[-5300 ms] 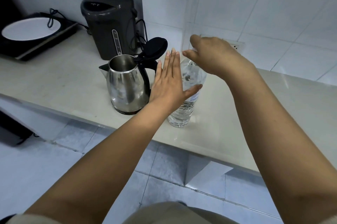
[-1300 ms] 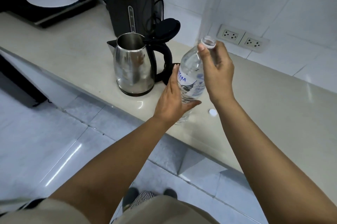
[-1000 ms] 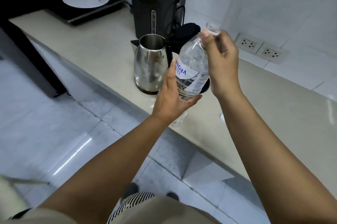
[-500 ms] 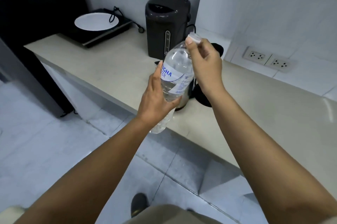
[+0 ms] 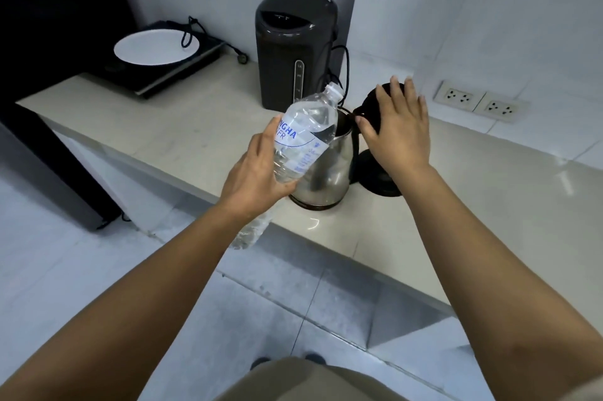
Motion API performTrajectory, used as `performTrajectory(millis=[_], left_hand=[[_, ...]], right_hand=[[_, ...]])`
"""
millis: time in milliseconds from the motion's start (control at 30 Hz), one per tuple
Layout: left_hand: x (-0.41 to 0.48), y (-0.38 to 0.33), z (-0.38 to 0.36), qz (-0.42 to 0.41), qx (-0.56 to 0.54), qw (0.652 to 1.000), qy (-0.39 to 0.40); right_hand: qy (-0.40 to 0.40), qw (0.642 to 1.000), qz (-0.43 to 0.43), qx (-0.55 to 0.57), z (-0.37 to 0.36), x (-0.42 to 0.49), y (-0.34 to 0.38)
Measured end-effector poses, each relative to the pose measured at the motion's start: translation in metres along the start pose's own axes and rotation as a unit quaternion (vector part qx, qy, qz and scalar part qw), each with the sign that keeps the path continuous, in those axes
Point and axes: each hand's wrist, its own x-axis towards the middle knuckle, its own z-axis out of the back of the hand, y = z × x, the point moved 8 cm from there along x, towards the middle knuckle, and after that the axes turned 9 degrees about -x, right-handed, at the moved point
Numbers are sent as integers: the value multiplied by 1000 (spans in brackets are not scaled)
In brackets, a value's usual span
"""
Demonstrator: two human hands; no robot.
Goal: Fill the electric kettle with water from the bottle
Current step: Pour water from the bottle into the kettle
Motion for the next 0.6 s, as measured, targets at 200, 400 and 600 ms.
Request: performTrajectory(millis=[200,400,600], left_hand=[[10,2,13,-1,55,998,36],[15,4,25,-2,144,988,62],[15,3,32,-3,215,974,70]], right_hand=[[26,999,0,-27,-13,16,-14],[6,1000,2,-20,-12,16,-10],[4,1000,2,-6,-13,16,-11]])
